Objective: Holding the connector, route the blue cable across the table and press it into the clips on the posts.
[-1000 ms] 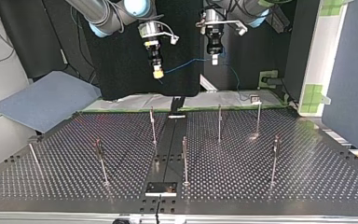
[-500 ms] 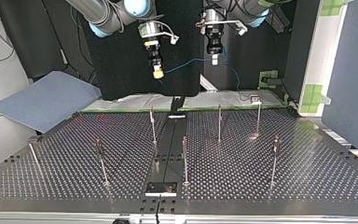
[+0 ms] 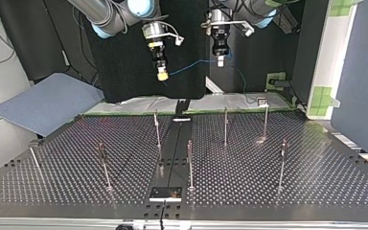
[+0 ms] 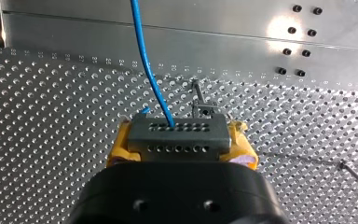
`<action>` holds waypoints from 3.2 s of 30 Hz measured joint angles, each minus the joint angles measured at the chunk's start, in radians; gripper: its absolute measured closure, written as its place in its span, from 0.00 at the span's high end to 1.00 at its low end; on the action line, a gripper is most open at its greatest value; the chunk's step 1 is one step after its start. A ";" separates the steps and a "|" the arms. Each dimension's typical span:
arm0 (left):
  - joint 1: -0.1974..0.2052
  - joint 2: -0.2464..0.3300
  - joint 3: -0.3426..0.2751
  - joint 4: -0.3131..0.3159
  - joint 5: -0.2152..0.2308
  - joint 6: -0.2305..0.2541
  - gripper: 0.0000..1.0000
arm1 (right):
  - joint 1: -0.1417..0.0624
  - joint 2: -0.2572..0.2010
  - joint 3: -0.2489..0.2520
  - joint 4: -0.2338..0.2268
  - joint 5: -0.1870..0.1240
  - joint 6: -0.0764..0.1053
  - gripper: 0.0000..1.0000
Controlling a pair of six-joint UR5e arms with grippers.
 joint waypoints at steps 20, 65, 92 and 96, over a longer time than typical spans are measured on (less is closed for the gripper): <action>0.006 0.072 -0.073 -0.006 -0.052 0.028 0.02 | 0.022 0.072 -0.035 0.074 0.069 -0.046 0.00; 0.068 0.358 0.065 -0.280 -0.180 0.079 0.02 | 0.048 -0.166 -0.265 0.458 -0.090 0.027 0.00; 0.225 0.501 0.171 -0.463 -0.113 0.022 0.02 | 0.095 -0.167 -0.488 0.577 -0.243 0.088 0.00; 0.254 0.503 0.184 -0.470 -0.103 0.013 0.02 | 0.100 -0.164 -0.529 0.603 -0.244 0.094 0.00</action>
